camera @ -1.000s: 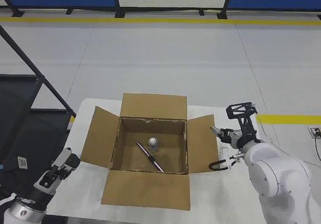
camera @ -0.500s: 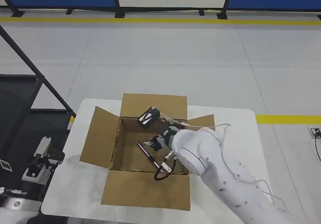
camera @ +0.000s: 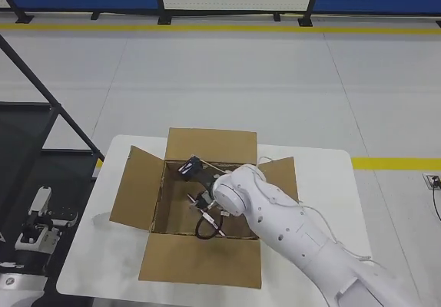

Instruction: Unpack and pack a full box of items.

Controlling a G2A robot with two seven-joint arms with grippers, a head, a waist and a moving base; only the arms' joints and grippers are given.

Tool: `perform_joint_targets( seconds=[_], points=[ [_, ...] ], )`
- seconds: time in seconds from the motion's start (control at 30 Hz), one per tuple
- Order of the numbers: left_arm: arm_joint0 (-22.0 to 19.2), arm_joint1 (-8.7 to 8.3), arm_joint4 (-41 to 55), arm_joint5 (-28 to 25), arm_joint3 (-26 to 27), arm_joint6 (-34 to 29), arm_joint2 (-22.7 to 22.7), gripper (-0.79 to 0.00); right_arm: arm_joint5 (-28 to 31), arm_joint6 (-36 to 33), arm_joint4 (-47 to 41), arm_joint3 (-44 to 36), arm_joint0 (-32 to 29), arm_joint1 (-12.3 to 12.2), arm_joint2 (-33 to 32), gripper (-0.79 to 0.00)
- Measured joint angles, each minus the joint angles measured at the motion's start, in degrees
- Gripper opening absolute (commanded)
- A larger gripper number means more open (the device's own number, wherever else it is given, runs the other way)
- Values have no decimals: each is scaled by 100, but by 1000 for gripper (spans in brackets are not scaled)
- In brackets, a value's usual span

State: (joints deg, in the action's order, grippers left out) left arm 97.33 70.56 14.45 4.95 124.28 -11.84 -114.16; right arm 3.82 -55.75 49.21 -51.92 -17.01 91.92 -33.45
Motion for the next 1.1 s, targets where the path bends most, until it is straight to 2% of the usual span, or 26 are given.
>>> perform_joint_targets(
  seconds=[0.13, 0.17, 0.23, 0.3, 0.37, 0.43, 0.53, 0.83, 1.1],
  points=[
    [0, 0, -1, 0, 0, 0, 0, 0, 49, 215, -135, 584, 107, 152, 56, 0],
    [0, 0, -1, 0, 0, 0, 0, 0, 92, 262, -186, 740, 139, 197, 68, -40],
    [0, 0, -1, 0, 0, 0, 0, 0, 162, 322, -249, 942, 183, 261, 87, -379],
    [0, 0, -1, 0, 0, 0, 0, 0, 233, 365, -292, 1137, 232, 333, 118, -471],
    [0, 0, -1, 0, 0, 0, 0, 0, 279, 402, -322, 1303, 275, 401, 143, -625],
    [0, 0, -1, 0, 0, 0, 0, 0, 300, 415, -326, 1435, 311, 454, 167, -711],
    [0, 0, -1, 0, 0, 0, 0, 0, 323, 438, -322, 1625, 365, 535, 196, -785],
    [0, 0, -1, 0, 0, 0, 0, 0, 437, 538, -346, 1876, 488, 648, 115, -785],
    [0, 0, -1, 0, 0, 0, 0, 0, 255, 490, -86, 1207, 400, 463, -181, -785]
  ],
)
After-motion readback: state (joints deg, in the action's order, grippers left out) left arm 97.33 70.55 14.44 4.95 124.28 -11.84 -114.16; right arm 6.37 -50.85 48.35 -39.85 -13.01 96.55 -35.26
